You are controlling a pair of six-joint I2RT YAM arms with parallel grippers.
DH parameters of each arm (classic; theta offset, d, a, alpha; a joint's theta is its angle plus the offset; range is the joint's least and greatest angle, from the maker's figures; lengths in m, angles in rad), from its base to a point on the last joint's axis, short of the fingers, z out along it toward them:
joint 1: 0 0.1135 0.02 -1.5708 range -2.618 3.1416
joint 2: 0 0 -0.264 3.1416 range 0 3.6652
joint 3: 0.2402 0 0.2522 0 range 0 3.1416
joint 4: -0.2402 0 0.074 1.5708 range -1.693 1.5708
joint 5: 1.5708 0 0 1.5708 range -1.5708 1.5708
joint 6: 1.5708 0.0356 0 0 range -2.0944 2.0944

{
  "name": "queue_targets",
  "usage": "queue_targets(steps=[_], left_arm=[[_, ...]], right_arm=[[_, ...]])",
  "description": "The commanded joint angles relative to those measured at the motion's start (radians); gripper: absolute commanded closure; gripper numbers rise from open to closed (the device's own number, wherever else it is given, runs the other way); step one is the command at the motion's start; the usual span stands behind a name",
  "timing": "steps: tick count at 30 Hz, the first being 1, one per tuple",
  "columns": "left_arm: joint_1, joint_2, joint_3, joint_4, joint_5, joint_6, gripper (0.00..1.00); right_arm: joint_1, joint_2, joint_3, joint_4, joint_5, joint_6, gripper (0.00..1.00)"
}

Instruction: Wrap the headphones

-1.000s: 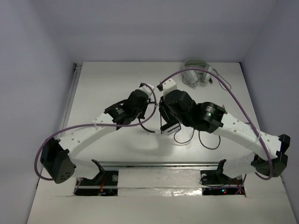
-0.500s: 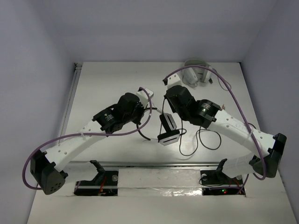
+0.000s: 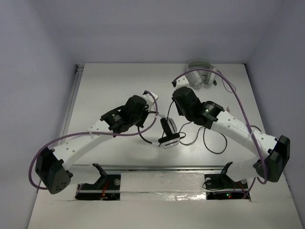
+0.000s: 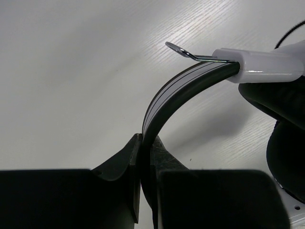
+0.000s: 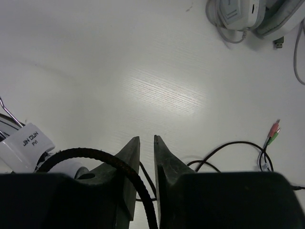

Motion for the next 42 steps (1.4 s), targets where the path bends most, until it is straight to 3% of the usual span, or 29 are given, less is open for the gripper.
queue_targets(steps=[1,9,13,17,21,27,30,34,42], left_arm=[[-0.006,-0.041,0.051,0.056,0.092,-0.013,1.00],[-0.006,-0.114,0.054,0.093,0.377,0.033,1.00],[-0.006,-0.150,0.074,0.121,0.396,0.019,1.00],[-0.006,-0.157,0.111,0.127,0.372,0.000,1.00],[-0.006,-0.138,0.161,0.098,0.229,-0.029,1.00],[-0.006,-0.127,0.236,0.078,0.171,-0.070,1.00],[-0.006,-0.116,0.313,0.064,0.130,-0.089,1.00],[0.003,-0.087,0.422,0.061,0.184,-0.116,1.00],[0.022,0.003,0.666,-0.012,0.134,-0.168,1.00]], right_arm=[[-0.016,0.002,-0.005,0.040,-0.006,0.025,0.76],[-0.073,0.020,-0.048,0.151,-0.129,0.025,0.71],[-0.084,-0.007,-0.085,0.215,-0.179,0.057,0.72],[-0.134,-0.087,-0.160,0.297,-0.269,0.095,0.72],[-0.184,-0.187,-0.287,0.430,-0.417,0.141,0.76],[-0.216,-0.231,-0.472,0.786,-0.630,0.203,0.79],[-0.225,-0.209,-0.545,0.954,-0.745,0.236,0.75],[-0.243,-0.146,-0.598,1.151,-0.843,0.263,0.73],[-0.253,0.027,-0.657,1.377,-0.948,0.333,0.68]])
